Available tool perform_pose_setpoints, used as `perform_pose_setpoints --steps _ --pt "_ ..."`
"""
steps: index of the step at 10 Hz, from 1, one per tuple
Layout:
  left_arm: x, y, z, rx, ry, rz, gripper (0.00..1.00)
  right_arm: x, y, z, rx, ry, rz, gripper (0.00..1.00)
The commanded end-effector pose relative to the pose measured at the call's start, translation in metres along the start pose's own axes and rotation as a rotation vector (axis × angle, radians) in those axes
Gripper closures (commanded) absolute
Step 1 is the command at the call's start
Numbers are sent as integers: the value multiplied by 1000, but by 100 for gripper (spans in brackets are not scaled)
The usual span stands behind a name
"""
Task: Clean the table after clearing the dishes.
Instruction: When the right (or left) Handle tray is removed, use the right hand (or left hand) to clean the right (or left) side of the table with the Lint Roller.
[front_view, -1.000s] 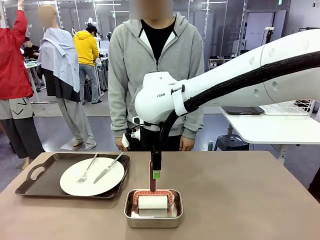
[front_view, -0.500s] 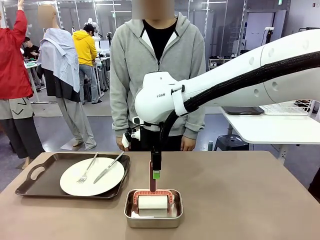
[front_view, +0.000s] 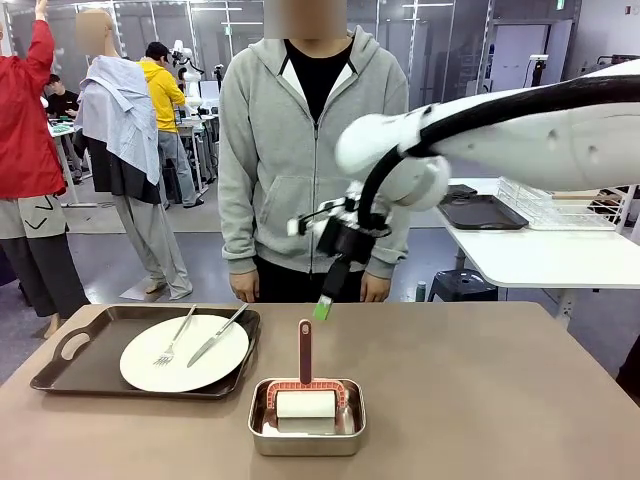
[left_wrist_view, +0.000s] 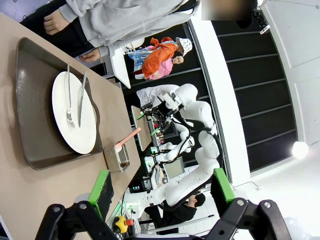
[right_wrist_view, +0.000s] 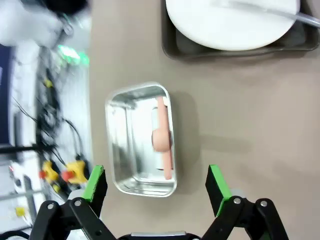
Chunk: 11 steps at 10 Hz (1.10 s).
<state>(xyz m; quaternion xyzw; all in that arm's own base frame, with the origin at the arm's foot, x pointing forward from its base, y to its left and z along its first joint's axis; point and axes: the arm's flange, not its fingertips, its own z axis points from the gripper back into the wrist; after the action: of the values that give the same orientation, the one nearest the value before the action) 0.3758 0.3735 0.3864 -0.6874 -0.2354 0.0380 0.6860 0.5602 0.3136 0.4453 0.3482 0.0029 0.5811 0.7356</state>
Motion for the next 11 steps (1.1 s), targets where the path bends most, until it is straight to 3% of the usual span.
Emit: perform_pose_setpoints --steps 1,2,3,7,9,11 --pt "-2 -1 3 14 2 8 0 -69 0 28 150 -356 -164 0" --pt "-2 -1 3 14 2 8 0 -116 1 42 205 -561 -290 0" --pt "-2 -1 3 14 2 8 0 -151 13 46 230 -702 -334 0" --pt "-2 -1 3 14 2 8 0 -305 44 56 296 -1197 -656 0" --pt "-2 -1 3 14 2 8 0 -390 36 66 367 -1360 -805 0" --pt "-2 -1 3 14 2 8 0 -459 48 81 342 -1437 -915 0"
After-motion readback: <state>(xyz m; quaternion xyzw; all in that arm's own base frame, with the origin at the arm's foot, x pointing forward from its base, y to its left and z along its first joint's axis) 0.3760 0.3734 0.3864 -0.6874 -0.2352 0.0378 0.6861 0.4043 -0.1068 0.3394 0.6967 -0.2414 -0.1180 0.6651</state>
